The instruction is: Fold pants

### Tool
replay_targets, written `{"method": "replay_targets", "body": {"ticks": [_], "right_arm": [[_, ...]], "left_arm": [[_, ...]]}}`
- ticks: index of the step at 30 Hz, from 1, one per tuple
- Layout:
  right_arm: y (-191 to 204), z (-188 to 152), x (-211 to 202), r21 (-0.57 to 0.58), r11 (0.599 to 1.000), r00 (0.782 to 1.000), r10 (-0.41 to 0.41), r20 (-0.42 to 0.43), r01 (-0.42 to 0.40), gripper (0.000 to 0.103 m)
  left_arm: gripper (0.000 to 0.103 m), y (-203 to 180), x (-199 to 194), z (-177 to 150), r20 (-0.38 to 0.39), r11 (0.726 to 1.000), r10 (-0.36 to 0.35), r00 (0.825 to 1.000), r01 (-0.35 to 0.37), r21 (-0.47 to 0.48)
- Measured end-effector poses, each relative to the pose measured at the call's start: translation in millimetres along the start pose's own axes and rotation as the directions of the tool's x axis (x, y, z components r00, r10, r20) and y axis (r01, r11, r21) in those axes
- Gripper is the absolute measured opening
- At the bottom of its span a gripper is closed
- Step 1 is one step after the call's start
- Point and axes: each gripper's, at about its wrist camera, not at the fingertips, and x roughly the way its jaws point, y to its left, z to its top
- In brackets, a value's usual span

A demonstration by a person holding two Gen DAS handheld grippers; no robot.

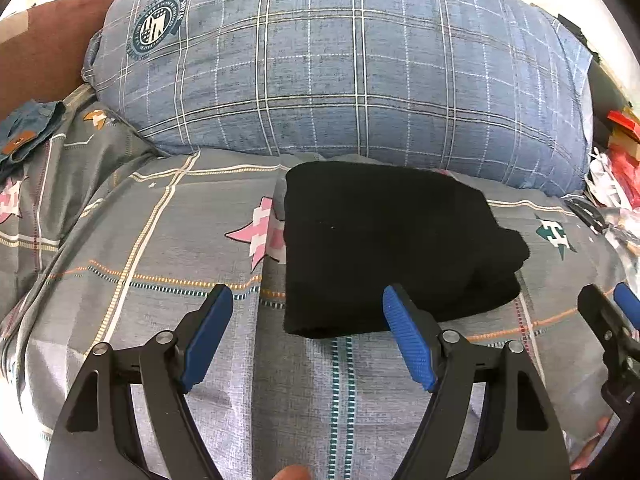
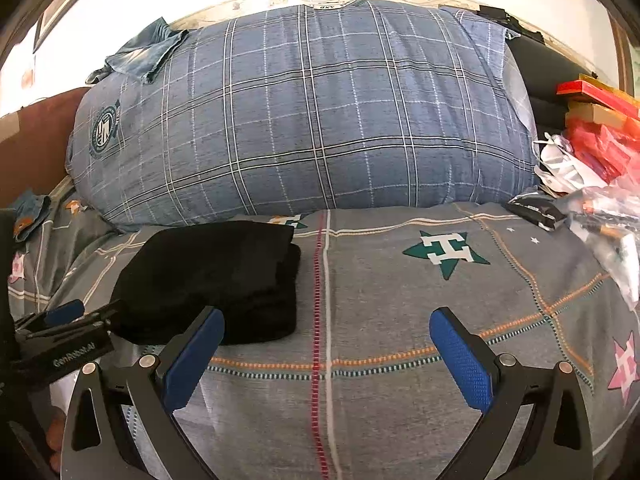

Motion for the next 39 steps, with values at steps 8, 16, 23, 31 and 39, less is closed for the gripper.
{"method": "replay_targets", "body": {"ticks": [8,16,23,31,39], "right_arm": [[-8,0,1,0.01,1.0,1.0,0.005,0.001,-0.005,0.103],[-6,1,-6,-0.031,0.999,0.999,0.019,0.033,-0.018,0.103],[-13,2,-4,-0.014,1.0,1.0,0.005,0.02,-0.005,0.103],[-15,0,-1,0.002,1.0,1.0,-0.002,0.004,0.002,0.103],[-14,-1,1,-0.003,1.0,1.0,-0.007,-0.006,0.007,0.103]], "left_arm": [[0.087,9,-17,6,0.117,0.997,0.081,0.99,-0.079,-0.016],[0.087,1,-6,2,0.054,0.999,0.045,0.998,-0.046,0.017],[0.087,-17,-7,-3,0.041,0.996,0.023,0.999,-0.027,0.085],[0.087,-16,-8,-3,0.037,0.997,0.009,0.999,-0.012,0.077],[0.087,-17,-10,-4,0.038,0.997,-0.002,0.999,-0.001,0.074]]}}
